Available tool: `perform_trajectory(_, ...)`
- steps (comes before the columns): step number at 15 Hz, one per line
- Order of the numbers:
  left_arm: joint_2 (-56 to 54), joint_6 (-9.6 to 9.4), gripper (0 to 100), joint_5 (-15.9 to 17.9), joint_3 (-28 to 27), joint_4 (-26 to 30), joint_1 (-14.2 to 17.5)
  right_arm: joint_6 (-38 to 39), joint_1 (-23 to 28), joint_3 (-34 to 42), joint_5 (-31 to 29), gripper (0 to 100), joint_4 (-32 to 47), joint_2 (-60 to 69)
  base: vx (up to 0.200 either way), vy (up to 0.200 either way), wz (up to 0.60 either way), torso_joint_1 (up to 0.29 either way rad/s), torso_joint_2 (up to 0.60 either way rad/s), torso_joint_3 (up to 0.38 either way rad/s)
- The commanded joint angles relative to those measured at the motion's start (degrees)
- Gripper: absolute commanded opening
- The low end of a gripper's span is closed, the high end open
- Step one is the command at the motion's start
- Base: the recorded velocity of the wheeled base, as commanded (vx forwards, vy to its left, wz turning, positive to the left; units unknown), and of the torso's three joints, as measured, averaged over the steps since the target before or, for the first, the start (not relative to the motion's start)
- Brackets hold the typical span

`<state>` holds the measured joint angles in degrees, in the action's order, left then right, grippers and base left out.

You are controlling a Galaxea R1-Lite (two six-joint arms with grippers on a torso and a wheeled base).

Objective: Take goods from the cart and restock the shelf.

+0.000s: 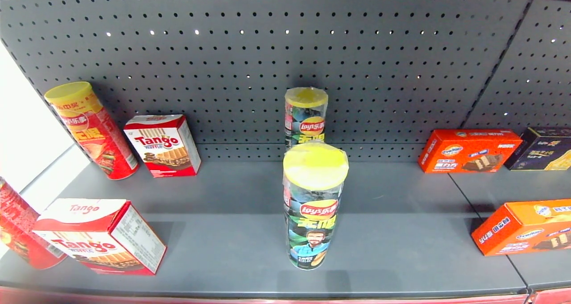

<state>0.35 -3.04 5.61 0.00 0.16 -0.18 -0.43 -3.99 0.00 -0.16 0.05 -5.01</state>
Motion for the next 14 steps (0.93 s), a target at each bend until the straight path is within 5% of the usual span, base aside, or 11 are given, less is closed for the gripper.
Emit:
perform_trajectory(1,0.09,0.05,100,0.02,0.0,-0.07,0.01,0.08,1.09,-0.09,-0.02,100,0.39,-0.18,0.0,0.0,0.0,0.0,0.0,0.0)
perform_trajectory(2,0.0,0.14,100,-0.07,0.0,-0.07,0.01,0.6,6.18,0.0,-0.11,100,0.13,2.02,0.0,0.0,0.0,0.0,0.0,0.0)
perform_trajectory(14,0.09,0.22,100,-0.16,0.0,-0.07,0.01,0.08,4.78,0.0,0.33,100,0.04,4.4,0.0,0.0,0.0,0.0,0.0,0.0)
